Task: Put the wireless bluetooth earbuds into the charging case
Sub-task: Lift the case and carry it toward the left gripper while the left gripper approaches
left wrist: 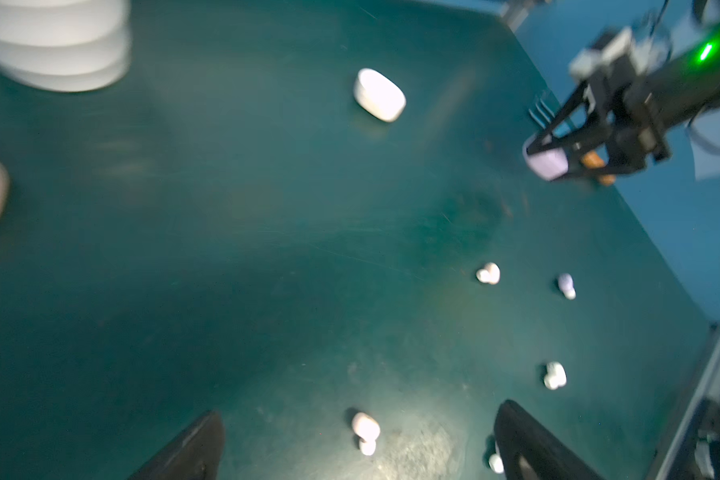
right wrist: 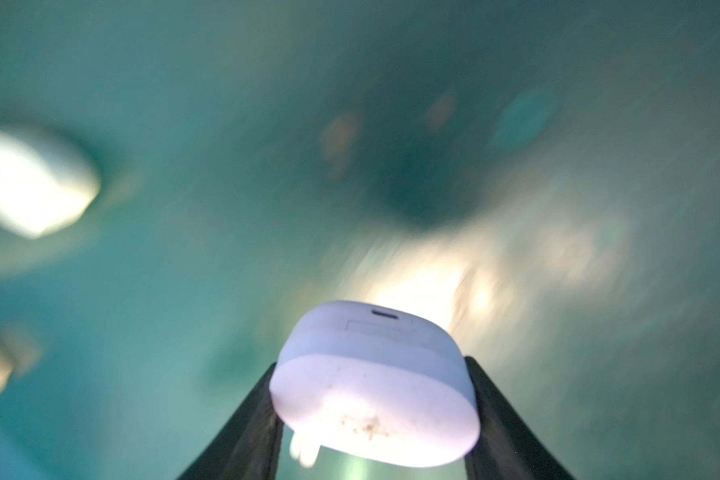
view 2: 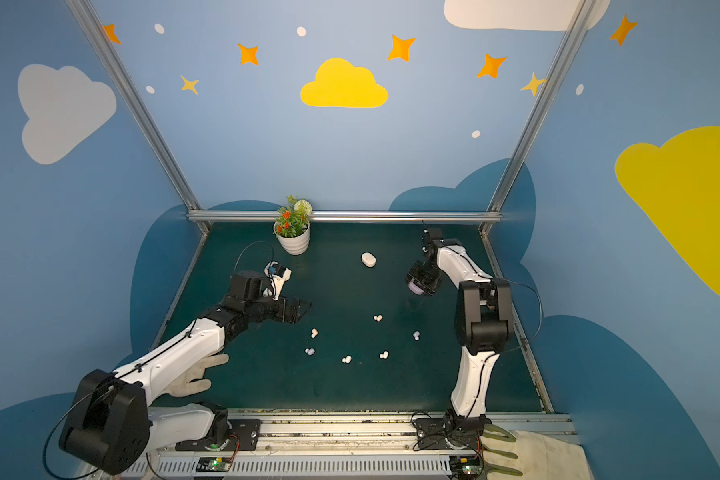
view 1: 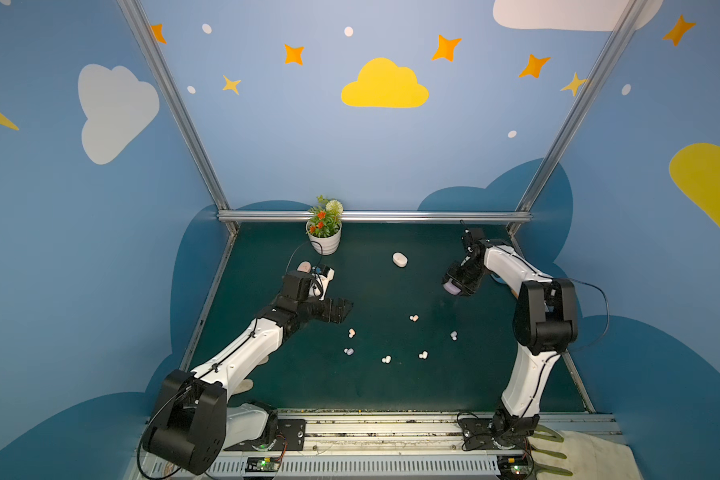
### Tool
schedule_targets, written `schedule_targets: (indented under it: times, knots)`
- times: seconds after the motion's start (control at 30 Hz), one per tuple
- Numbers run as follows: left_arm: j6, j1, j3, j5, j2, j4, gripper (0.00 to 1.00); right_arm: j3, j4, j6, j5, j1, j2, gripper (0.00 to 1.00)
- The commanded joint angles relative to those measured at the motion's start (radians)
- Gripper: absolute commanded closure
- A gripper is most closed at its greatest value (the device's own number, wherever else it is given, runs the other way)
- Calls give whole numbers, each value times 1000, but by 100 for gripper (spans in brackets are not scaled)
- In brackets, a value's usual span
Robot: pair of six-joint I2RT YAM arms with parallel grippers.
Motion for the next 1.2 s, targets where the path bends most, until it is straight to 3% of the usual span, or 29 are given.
schedule_targets:
  times: [0.0,0.2,0.47,0.77,1.17]
  knots:
    - [113,-44,53,42,24,-20,0,-44,-5,-78,-90,66,-107,50]
    - [210,-104,63,154,65,68,0,-108,-10,-173,-200,204,-264,52]
    - [375,-211,134,222,133,81,0,-146,-23,-248,-344,339,-395,52]
    - [428,-277,129,215,141,245,0,-140,-38,-281,-487,407,-430,53]
    - [475,-322,112,210,122,274,11,-144,-47,-283,-524,412,-420,51]
